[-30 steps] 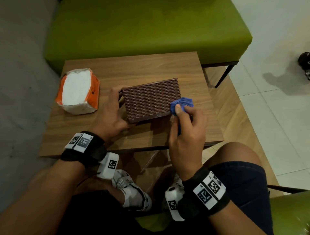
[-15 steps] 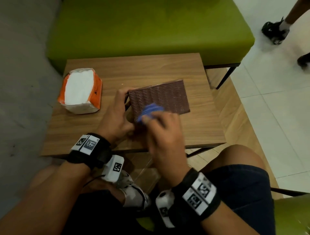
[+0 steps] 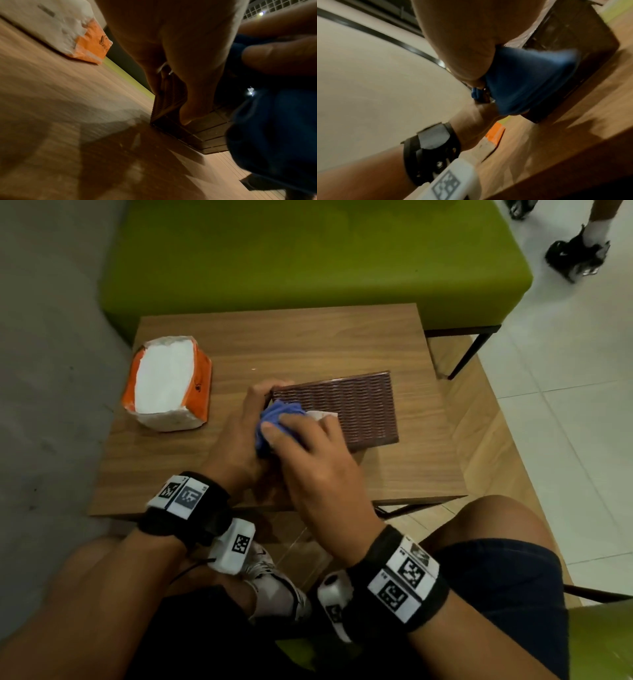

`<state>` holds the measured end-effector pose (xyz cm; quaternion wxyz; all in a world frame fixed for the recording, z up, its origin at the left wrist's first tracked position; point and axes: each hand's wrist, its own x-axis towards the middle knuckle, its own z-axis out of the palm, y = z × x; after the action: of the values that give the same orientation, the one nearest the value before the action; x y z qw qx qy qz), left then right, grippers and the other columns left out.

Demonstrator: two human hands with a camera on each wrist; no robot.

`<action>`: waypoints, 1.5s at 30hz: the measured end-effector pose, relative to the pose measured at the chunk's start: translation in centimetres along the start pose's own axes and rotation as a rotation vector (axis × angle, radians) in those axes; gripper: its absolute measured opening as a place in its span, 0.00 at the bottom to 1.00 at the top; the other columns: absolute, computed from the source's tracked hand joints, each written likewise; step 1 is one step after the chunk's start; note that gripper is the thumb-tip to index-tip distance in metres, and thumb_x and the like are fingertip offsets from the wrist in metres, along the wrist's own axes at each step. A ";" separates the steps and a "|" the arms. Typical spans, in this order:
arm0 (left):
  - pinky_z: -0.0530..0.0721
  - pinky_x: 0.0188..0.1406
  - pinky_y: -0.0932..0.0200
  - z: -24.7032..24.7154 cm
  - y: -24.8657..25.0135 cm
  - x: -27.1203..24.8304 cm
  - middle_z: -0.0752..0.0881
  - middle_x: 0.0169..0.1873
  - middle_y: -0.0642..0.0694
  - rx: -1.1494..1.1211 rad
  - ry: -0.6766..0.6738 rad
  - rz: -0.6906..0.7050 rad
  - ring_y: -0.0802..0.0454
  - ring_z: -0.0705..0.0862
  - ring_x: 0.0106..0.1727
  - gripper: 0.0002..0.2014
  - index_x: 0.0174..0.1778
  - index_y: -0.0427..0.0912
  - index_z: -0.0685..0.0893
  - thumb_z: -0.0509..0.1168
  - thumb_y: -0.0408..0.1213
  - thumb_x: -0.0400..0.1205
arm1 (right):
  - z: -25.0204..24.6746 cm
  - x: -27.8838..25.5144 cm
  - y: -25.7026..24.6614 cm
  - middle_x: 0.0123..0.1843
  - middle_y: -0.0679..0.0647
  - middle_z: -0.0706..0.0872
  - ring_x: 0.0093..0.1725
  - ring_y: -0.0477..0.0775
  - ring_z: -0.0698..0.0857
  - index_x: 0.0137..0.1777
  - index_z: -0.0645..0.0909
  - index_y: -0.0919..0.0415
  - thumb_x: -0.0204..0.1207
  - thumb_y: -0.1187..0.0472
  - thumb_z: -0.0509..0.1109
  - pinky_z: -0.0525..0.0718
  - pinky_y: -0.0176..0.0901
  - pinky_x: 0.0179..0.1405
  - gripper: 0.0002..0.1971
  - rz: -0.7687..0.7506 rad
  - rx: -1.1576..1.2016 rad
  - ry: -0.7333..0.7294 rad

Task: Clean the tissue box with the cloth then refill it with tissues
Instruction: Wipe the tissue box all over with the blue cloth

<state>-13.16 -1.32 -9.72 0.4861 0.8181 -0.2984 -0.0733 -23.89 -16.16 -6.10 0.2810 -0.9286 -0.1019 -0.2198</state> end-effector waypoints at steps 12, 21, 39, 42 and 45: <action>0.87 0.74 0.46 0.4 0.2 -0.5 0.82 0.71 0.52 -0.018 0.029 0.003 0.56 0.85 0.74 0.38 0.83 0.43 0.68 0.78 0.37 0.79 | -0.4 0.9 0.1 0.62 0.65 0.85 0.59 0.60 0.78 0.69 0.88 0.67 0.86 0.68 0.71 0.79 0.49 0.55 0.14 0.102 -0.086 0.084; 0.83 0.76 0.61 0.6 -0.2 -0.5 0.73 0.72 0.72 -0.014 0.031 -0.051 0.75 0.76 0.75 0.48 0.82 0.49 0.66 0.88 0.39 0.70 | -1.8 2.7 2.8 0.59 0.64 0.83 0.58 0.60 0.80 0.63 0.89 0.63 0.82 0.69 0.70 0.80 0.48 0.55 0.12 0.320 -0.122 0.253; 0.84 0.79 0.44 0.5 0.1 -0.9 0.77 0.75 0.57 0.000 0.009 -0.034 0.58 0.79 0.81 0.47 0.82 0.59 0.65 0.84 0.50 0.71 | -3.0 2.5 3.4 0.59 0.62 0.83 0.58 0.60 0.79 0.62 0.90 0.61 0.84 0.66 0.69 0.76 0.46 0.52 0.11 0.304 -0.144 0.196; 0.83 0.80 0.49 0.7 -0.1 -0.8 0.76 0.78 0.52 0.006 0.012 -0.041 0.59 0.78 0.81 0.48 0.83 0.54 0.65 0.85 0.48 0.71 | -3.2 3.2 3.6 0.58 0.62 0.84 0.58 0.62 0.80 0.59 0.89 0.63 0.82 0.68 0.70 0.77 0.46 0.53 0.10 0.399 -0.156 0.296; 0.84 0.75 0.59 0.9 -0.2 -0.6 0.80 0.74 0.54 -0.005 0.035 -0.034 0.62 0.82 0.76 0.46 0.82 0.54 0.66 0.84 0.34 0.73 | -1.1 3.1 0.1 0.61 0.62 0.83 0.58 0.59 0.78 0.60 0.88 0.63 0.84 0.67 0.68 0.79 0.50 0.53 0.09 0.163 -0.141 0.082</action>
<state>-13.95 -1.59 -10.49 0.4922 0.8229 -0.2756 -0.0680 -21.51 -16.64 -3.89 0.2359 -0.9415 0.0012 -0.2405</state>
